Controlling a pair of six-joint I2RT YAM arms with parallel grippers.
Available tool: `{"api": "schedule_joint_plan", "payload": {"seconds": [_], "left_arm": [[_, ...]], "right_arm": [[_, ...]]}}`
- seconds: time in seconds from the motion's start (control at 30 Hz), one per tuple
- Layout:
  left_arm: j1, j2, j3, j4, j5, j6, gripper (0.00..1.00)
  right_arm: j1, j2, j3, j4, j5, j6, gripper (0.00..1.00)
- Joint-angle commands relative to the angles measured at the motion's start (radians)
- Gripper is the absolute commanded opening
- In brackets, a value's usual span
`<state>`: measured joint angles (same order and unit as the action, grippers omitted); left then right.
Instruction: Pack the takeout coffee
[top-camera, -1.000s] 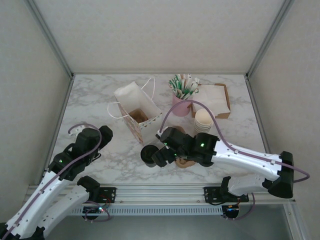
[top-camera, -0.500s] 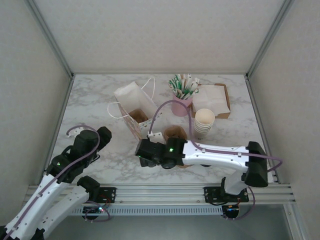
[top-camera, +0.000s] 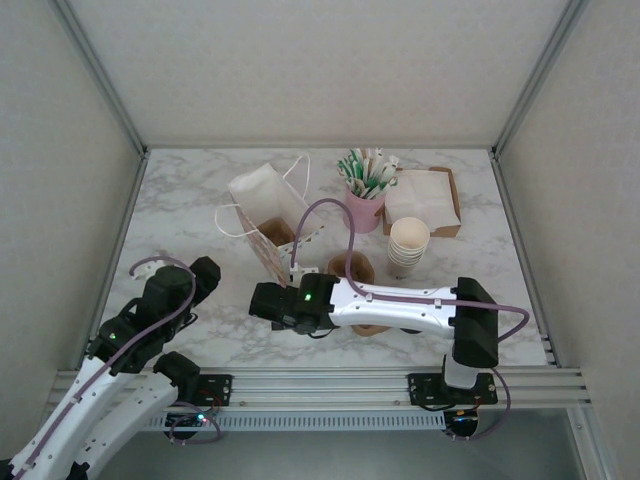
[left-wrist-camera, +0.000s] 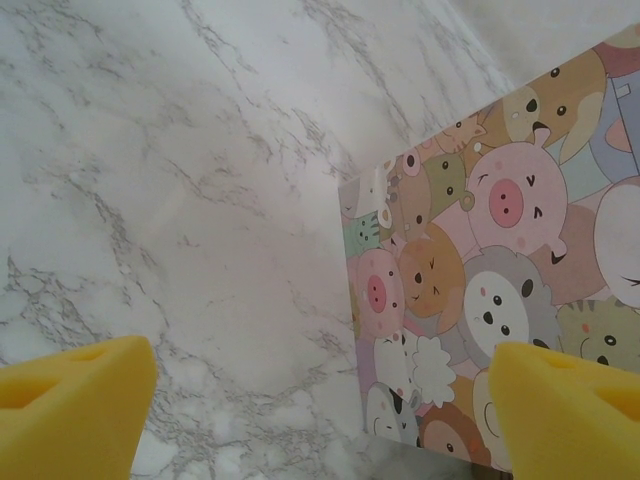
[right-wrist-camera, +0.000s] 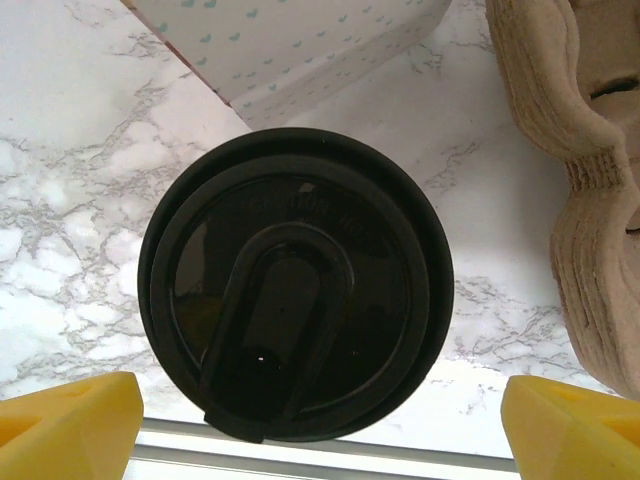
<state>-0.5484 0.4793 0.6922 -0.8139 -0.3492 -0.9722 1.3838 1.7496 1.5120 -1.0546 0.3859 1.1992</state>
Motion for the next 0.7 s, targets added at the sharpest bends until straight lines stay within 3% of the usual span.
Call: {"api": "schedule_joint_plan", "payload": {"seconds": [0.0, 0.67], "left_arm": [[-0.003, -0.01, -0.01, -0.04, -0.02, -0.006, 0.87], [-0.004, -0.002, -0.019, -0.025, -0.031, -0.002, 0.87]], "right_arm": [[-0.015, 0.016, 0.032, -0.002, 0.032, 0.027, 0.92], [-0.042, 0.083, 0.062, -0.002, 0.014, 0.018, 0.85]]}}
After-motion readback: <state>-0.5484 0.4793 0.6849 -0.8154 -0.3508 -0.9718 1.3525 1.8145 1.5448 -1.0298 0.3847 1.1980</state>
